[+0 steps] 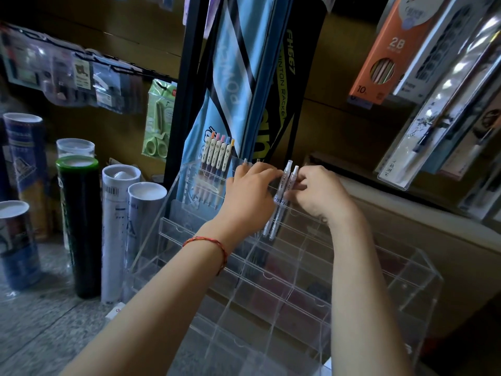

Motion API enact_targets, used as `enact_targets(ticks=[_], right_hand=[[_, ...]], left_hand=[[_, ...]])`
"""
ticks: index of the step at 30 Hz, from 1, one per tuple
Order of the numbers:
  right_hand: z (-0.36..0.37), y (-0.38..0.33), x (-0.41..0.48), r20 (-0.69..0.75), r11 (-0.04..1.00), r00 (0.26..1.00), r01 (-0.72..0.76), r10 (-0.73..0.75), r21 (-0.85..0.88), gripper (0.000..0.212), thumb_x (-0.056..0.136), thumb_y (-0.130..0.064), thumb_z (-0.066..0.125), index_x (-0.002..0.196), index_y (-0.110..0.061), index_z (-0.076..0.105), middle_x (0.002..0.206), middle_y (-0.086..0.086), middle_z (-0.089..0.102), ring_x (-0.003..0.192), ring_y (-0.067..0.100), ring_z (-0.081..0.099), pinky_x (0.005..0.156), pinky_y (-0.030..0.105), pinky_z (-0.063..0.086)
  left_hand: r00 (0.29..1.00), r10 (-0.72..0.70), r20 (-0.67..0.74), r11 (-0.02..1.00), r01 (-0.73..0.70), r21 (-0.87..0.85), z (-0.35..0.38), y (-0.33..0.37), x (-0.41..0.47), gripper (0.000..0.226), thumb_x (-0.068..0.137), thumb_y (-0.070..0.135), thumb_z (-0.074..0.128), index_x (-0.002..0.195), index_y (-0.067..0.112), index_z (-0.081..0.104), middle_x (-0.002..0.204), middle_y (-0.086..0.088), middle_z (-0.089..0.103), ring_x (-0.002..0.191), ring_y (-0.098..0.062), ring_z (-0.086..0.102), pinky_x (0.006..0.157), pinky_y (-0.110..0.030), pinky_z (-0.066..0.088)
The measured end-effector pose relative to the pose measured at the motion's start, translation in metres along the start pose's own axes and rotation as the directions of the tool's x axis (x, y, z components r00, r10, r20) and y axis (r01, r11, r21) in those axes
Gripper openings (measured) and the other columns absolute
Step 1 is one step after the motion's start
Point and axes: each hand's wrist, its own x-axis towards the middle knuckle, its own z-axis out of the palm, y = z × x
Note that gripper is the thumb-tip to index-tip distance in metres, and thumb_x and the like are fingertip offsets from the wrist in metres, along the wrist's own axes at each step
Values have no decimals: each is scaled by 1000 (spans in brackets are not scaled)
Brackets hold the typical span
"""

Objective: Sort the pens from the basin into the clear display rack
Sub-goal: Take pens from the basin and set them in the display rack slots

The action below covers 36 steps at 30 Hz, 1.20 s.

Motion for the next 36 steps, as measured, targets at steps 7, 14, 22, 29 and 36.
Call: enact_targets(ticks=[7,14,22,29,36], right_hand=[[2,1,-2,-46,999,999,-10,9,-33,12,85,-24,67,92,-17,61,90,1,68,82,19,64,74,38,54],[4,-7,-6,-372,979,925,143,-81,143,30,88,-12,62,118,-14,56,102,-3,63,87,9,59,69,19,47],[98,-108,-68,-182,429,953,274,-243,861,23,86,4,49,83,-18,56,67,8,63,53,10,56,55,23,46],[311,-107,-186,760,723,593,-399,-265,564,24,85,-1,51,74,-22,54,67,3,60,45,9,53,52,25,48],[402,-84,-219,915,938,398,-288,-68,195,31,83,3,46,63,-20,49,63,-2,54,59,16,50,66,36,47]], left_hand=[[999,26,20,1000,-26,-1,-3,-2,1,60,84,-7,32,135,22,45,141,4,40,124,-22,29,100,-35,26],[997,-63,-37,943,48,-330,-17,-6,-7,48,90,-7,32,127,16,53,127,-5,54,107,-17,57,91,-33,50],[959,-279,48,879,275,-389,-71,-95,-84,30,85,-11,42,69,7,60,59,5,62,51,0,56,51,-16,46],[544,-760,356,646,574,502,-116,-259,-290,19,88,9,50,96,7,67,105,-13,68,96,-23,62,73,-24,38],[421,-888,187,452,714,535,-129,-309,-406,17,87,12,54,88,-2,64,92,-20,66,74,-22,53,62,-23,27]])
